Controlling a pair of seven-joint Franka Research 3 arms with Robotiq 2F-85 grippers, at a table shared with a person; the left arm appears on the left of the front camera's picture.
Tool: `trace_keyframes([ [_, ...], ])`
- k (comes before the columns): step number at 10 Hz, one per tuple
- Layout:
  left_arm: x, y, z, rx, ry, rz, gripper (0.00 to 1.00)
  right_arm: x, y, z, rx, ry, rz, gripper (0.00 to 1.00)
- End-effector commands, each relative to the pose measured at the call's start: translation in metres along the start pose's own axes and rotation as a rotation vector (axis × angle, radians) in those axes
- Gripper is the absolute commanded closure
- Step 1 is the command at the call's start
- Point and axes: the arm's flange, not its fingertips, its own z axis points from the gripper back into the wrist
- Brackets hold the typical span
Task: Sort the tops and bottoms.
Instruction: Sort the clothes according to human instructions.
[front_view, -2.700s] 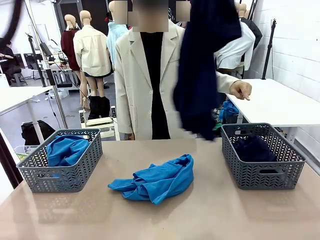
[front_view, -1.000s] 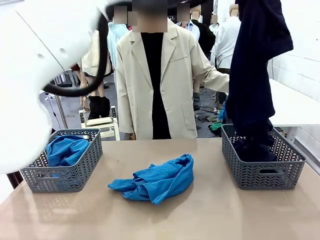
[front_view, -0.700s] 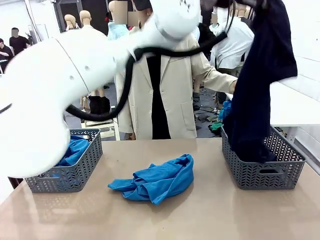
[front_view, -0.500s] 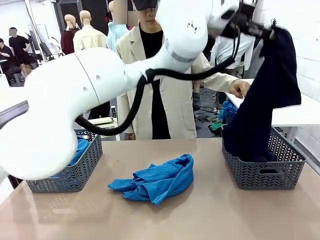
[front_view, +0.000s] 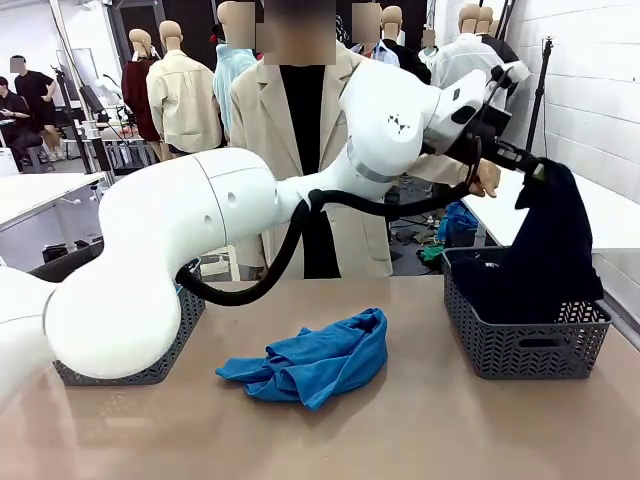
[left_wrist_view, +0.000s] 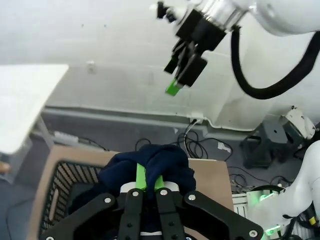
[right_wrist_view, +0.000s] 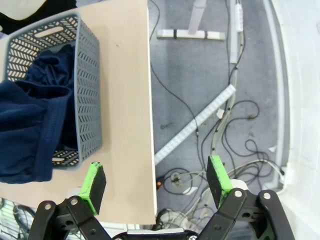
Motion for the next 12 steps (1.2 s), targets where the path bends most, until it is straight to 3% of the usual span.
trace_keyframes([
  [1,0.103,0.093,-0.072,0.019,0.073,0.085,1.0,-0.001,0.002,0.001,-0.011,0.015,-0.007,0.0],
  [2,0.0,0.0,0.0,0.0,0.0,0.0,1.0,-0.001,0.002,0.001,-0.011,0.015,-0.007,0.0],
  [5,-0.006,0.005,-0.002,0.009,0.032,0.037,1.0,-0.001,0.002,0.001,-0.011,0.015,-0.007,0.0],
  [6,-0.012,0.006,-0.012,-0.059,0.064,0.016,1.0,-0.001,0.002,0.001,-0.011,0.015,-0.007,0.0],
  [9,-0.041,0.079,-0.042,-0.131,0.058,0.148,1.0,-0.001,0.002,0.001,-0.011,0.015,-0.007,0.0],
  [12,-0.092,0.126,-0.084,-0.221,0.203,0.326,1.0,-0.001,0.002,0.001,-0.011,0.015,-0.007,0.0],
])
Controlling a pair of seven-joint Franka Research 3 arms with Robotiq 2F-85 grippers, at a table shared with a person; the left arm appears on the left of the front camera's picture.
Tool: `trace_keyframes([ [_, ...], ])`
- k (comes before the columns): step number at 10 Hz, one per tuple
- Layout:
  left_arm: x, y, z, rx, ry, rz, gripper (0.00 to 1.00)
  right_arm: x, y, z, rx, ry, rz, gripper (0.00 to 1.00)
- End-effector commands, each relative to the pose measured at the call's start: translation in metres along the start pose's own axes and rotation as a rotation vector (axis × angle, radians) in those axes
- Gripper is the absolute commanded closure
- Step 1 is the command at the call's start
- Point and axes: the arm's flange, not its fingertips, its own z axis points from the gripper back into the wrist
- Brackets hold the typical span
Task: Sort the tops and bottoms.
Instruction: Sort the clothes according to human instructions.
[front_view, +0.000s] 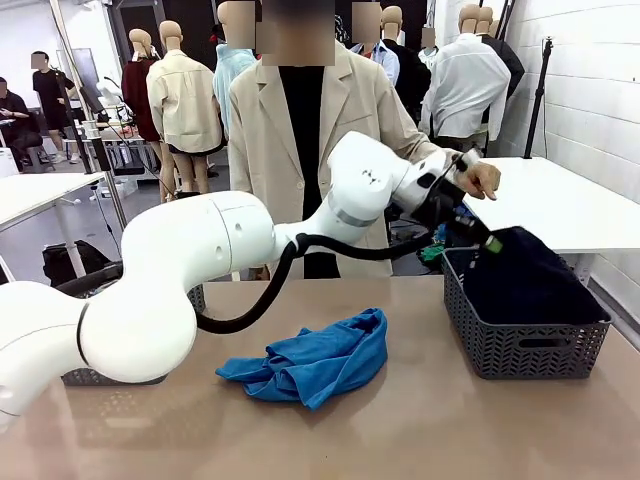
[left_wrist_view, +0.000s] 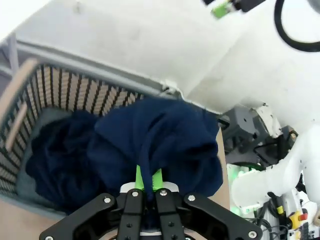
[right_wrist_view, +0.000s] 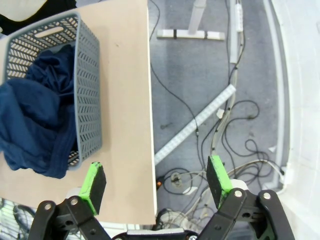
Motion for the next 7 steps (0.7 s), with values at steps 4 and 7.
trace_keyframes([
  [4,0.056,0.034,-0.042,-0.051,0.115,0.019,0.69,-0.001,0.002,0.001,-0.011,0.015,-0.007,0.0],
  [7,0.057,0.021,-0.039,-0.08,0.132,-0.014,0.12,-0.001,0.002,0.001,-0.011,0.015,-0.007,0.0],
])
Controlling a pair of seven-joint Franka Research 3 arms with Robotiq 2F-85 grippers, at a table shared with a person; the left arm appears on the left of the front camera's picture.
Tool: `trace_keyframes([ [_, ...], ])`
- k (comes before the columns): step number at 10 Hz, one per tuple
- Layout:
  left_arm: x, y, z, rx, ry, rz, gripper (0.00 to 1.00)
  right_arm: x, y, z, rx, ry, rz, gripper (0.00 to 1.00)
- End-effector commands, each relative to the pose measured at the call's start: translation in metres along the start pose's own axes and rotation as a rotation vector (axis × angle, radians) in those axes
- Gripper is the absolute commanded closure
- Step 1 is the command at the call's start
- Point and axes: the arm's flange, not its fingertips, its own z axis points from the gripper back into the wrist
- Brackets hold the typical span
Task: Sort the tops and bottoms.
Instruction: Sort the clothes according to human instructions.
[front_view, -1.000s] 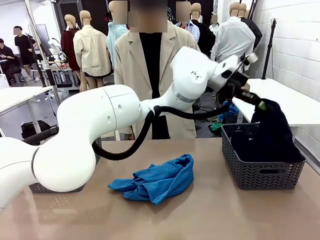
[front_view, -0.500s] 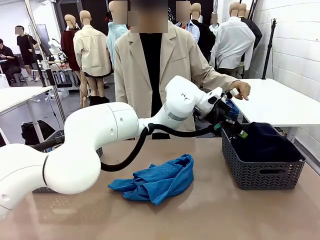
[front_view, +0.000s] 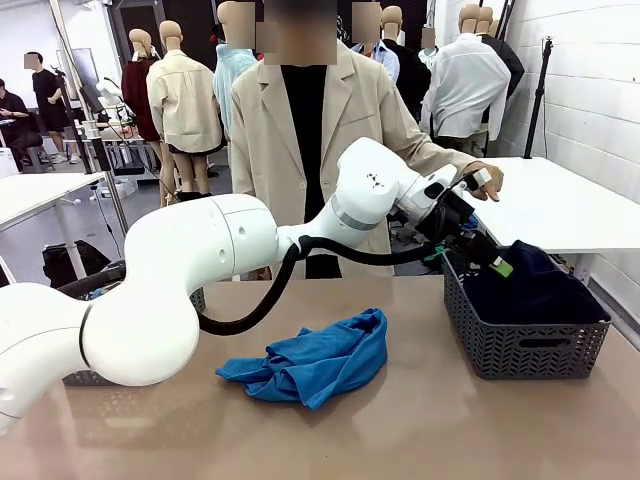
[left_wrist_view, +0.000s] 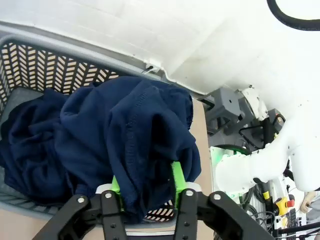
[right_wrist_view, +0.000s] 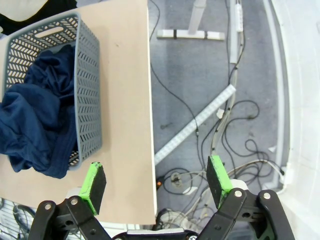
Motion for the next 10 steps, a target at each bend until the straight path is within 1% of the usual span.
trace_keyframes([
  [1,0.063,0.036,-0.007,0.001,0.042,-0.03,0.0,-0.001,0.002,0.001,-0.011,0.015,-0.007,0.0],
  [2,0.064,0.023,0.005,-0.017,0.041,-0.044,0.0,-0.001,0.002,0.001,-0.011,0.015,-0.007,0.0],
  [3,0.062,0.007,0.018,-0.002,0.032,-0.069,0.0,-0.001,0.002,0.001,-0.011,0.015,-0.007,0.0],
  [5,0.052,-0.042,0.048,0.104,0.015,-0.13,0.0,-0.001,0.002,0.001,-0.011,0.015,-0.007,0.0],
  [6,0.042,-0.065,0.061,0.161,0.047,-0.131,0.0,-0.001,0.002,0.001,-0.011,0.015,-0.007,0.0],
  [7,0.029,-0.082,0.075,0.245,0.076,-0.094,0.0,-0.001,0.002,0.001,-0.011,0.015,-0.007,0.0],
  [8,0.011,-0.097,0.091,0.343,0.097,-0.026,0.0,-0.001,0.002,0.001,-0.011,0.015,-0.007,0.0],
  [9,-0.006,-0.112,0.105,0.391,0.09,0.005,0.0,-0.001,0.002,0.001,-0.011,0.015,-0.007,0.0],
  [10,-0.022,-0.124,0.12,0.41,0.055,0.013,0.0,-0.001,0.002,0.001,-0.011,0.015,-0.007,0.0],
])
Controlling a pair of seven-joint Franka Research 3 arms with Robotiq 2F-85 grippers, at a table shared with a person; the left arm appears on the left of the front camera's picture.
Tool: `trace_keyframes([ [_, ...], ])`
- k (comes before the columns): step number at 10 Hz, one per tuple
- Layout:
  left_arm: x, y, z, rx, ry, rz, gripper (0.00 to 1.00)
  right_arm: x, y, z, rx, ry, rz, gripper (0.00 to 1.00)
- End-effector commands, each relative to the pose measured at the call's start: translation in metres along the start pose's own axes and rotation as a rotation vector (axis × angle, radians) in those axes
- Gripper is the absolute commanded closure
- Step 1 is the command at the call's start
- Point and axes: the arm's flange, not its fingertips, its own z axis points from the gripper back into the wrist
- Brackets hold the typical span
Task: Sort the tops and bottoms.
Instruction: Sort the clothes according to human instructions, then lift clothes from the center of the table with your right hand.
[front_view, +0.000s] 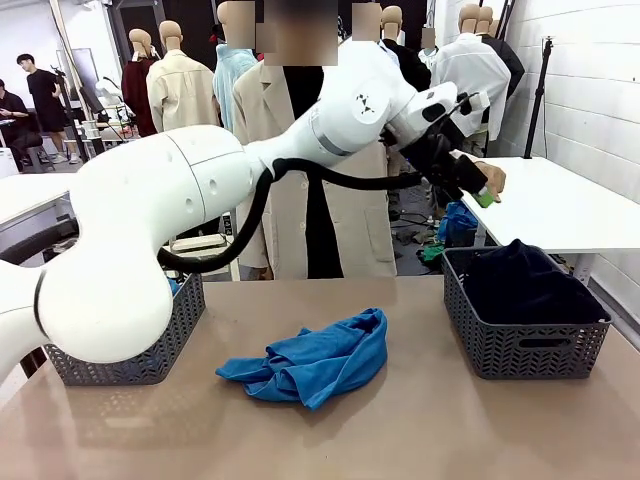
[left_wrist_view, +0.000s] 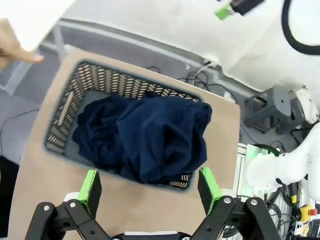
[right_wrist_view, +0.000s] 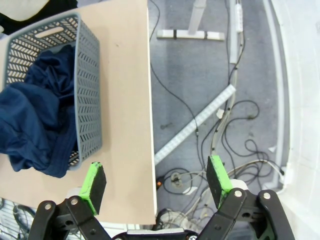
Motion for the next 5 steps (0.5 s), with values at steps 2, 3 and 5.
trace_keyframes([
  [2,0.0,0.0,0.0,0.0,0.0,0.0,0.0,-0.001,0.002,0.001,-0.011,0.015,-0.007,0.0],
  [3,0.0,0.0,0.0,0.0,0.0,0.0,0.0,-0.001,0.002,0.001,-0.011,0.015,-0.007,0.0],
  [5,0.0,0.0,0.0,0.0,0.0,0.0,0.0,-0.001,0.002,0.001,-0.011,0.015,-0.007,0.0],
])
